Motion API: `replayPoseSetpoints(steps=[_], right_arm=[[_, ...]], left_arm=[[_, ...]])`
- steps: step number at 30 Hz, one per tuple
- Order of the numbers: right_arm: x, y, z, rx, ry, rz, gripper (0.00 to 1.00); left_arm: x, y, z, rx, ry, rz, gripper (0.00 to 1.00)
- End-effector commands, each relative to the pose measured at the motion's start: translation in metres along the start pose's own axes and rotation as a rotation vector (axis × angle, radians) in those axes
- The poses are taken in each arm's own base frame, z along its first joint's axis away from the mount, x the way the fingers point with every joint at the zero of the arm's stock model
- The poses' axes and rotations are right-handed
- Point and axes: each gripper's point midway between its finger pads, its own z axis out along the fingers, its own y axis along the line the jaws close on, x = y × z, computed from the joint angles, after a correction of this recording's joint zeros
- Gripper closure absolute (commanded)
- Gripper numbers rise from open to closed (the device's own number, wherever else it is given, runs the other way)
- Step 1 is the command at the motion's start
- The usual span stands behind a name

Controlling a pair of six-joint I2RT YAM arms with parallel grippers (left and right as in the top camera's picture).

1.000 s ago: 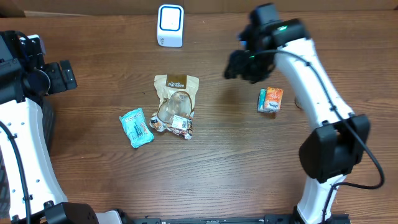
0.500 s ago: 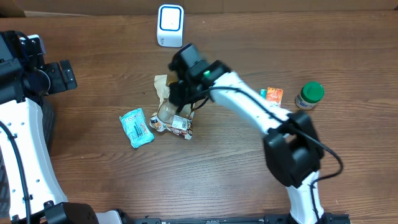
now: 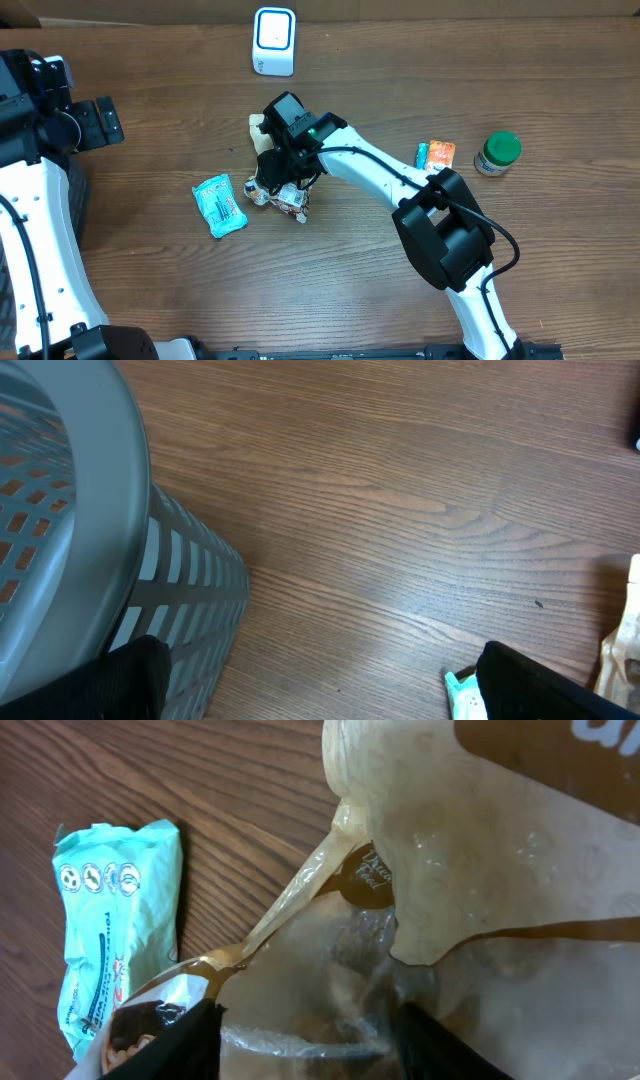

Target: Scan the item barcode

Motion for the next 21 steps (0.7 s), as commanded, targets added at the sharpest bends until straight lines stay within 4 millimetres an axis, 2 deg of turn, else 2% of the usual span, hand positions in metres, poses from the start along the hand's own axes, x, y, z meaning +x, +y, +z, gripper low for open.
replayPoseSetpoints(steps=[1, 6, 9, 12, 16, 21], right_arm=[[-0.015, -0.013, -0.012, 0.041, -0.028, 0.014, 0.45], [-0.034, 0.005, -0.056, 0.032, -0.086, -0.021, 0.45], [-0.035, 0.01, -0.066, 0.026, -0.095, -0.025, 0.47], [-0.028, 0.014, -0.06, 0.018, -0.073, -0.031, 0.54], [-0.021, 0.024, -0.041, 0.01, -0.057, -0.057, 0.54], [-0.01, 0.051, -0.01, -0.025, -0.034, -0.117, 0.45]], left_arm=[[0.001, -0.001, 0.001, 0.0, 0.003, 0.028, 0.0], [0.001, -0.001, 0.001, 0.0, 0.003, 0.028, 0.0], [0.001, -0.001, 0.001, 0.0, 0.003, 0.028, 0.0], [0.001, -0.001, 0.001, 0.0, 0.003, 0.028, 0.0], [0.001, -0.001, 0.001, 0.0, 0.003, 0.028, 0.0], [0.001, -0.001, 0.001, 0.0, 0.003, 0.028, 0.0]])
